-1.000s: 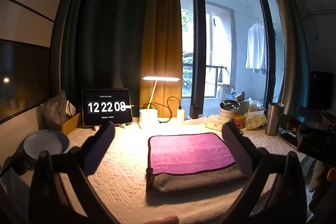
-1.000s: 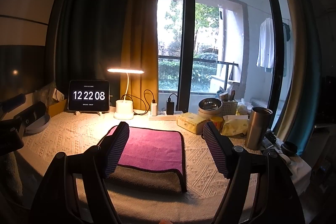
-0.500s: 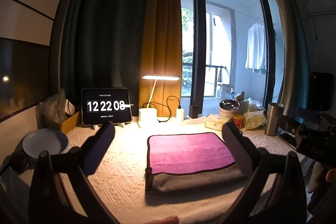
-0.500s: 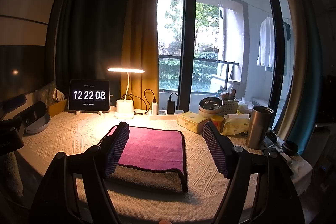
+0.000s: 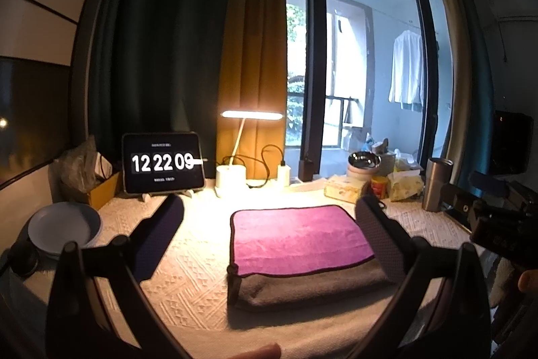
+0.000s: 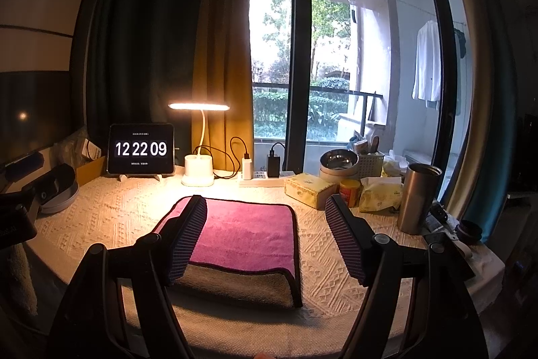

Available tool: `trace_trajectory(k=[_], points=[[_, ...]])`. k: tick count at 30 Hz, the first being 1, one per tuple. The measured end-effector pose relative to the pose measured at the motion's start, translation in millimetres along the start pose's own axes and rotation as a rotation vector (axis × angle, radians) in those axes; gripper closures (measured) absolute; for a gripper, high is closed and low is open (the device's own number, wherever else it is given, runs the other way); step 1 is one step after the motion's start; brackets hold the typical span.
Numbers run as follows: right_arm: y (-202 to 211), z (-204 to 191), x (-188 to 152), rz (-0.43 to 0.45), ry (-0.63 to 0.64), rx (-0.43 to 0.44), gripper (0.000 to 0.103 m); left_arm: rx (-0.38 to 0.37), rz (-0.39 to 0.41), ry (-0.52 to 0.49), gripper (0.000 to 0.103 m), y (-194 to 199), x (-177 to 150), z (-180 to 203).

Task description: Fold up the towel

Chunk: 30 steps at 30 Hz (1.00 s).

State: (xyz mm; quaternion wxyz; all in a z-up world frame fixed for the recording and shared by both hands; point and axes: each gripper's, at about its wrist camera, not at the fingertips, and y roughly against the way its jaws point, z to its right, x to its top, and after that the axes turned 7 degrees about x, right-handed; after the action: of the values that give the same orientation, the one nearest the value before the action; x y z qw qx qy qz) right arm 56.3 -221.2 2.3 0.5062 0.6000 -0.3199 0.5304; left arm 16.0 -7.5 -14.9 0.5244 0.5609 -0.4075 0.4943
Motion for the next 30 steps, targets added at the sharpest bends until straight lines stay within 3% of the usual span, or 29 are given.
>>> trace_trajectory(k=[15,30], points=[[-55.2,35.3,-20.5,-0.139,-0.066,-0.002,0.027,-0.026,-0.214,-0.033,0.0,-71.5,-16.4,9.5],[-124.7,54.7,-66.0,-0.391,-0.131,0.086,0.027,-0.046,-0.489,-0.017,0.001,-148.5,-65.0,3.7]])
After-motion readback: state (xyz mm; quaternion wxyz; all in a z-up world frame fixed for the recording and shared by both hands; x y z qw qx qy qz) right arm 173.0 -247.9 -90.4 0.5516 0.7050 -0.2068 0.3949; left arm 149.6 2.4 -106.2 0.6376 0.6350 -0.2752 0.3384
